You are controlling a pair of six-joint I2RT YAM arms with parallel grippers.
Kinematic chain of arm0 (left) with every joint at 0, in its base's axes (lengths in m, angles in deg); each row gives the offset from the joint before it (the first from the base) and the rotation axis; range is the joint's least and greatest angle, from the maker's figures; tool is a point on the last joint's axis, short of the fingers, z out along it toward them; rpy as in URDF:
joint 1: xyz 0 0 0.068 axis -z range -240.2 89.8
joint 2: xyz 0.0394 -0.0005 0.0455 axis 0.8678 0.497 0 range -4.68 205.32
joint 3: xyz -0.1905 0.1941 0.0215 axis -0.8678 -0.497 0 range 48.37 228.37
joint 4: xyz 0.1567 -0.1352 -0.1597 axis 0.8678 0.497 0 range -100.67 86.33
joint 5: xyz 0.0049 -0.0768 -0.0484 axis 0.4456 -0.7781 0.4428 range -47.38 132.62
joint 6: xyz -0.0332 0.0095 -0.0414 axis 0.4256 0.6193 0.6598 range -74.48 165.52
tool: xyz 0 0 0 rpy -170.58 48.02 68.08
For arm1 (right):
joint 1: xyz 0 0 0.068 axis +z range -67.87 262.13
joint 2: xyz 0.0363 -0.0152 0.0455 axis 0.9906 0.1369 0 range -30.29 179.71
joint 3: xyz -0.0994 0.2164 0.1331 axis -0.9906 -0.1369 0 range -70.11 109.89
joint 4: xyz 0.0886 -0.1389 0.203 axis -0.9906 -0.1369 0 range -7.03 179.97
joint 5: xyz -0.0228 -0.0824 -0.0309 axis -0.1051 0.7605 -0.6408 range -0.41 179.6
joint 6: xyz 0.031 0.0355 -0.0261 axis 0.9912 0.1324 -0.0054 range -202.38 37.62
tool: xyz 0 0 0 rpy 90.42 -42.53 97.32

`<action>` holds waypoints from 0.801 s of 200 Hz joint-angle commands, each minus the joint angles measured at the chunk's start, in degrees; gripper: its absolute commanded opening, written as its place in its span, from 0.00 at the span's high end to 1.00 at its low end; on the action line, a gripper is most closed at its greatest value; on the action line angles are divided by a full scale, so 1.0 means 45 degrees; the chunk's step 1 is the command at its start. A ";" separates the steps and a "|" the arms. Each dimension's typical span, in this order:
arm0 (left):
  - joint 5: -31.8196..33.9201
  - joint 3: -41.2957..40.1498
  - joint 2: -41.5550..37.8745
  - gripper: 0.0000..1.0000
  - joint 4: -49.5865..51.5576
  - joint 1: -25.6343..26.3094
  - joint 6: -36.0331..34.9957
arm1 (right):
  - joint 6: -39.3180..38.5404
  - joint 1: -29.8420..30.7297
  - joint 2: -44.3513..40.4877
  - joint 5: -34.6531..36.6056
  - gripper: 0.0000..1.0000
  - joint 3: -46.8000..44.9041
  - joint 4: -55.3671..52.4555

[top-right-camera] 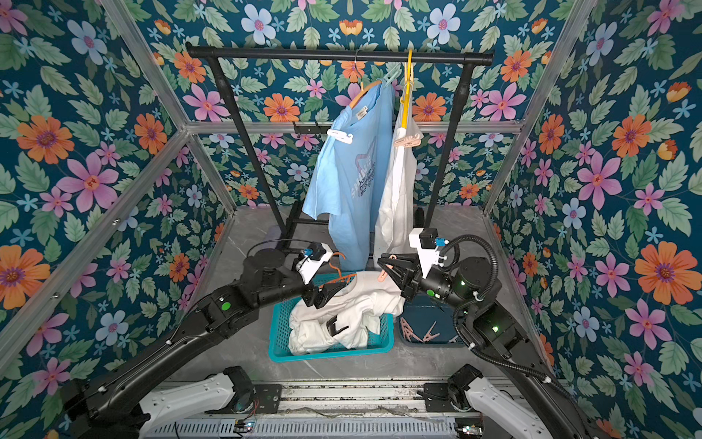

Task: Use clothespins to secure the t-shirt on both sides of the hanger
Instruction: Open the clothespin, then pick up the hanger from the basket.

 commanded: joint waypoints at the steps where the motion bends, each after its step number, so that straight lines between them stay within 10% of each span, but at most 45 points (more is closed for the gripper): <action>1: 0.0835 -0.0160 0.0153 0.19 0.2286 -0.0900 -0.2122 | -0.0948 0.0011 -0.0256 0.0635 1.00 -0.0126 -0.1366; 45: -0.0875 -0.1163 0.1029 0.48 0.2013 -0.3861 -0.3538 | -0.1258 0.0011 -0.0170 0.0478 1.00 -0.0349 -0.1631; 160: -0.0618 -0.1231 0.4447 0.47 0.1575 -0.3849 -0.4581 | -0.1291 0.0011 -0.0446 0.0460 1.00 -0.0931 -0.1160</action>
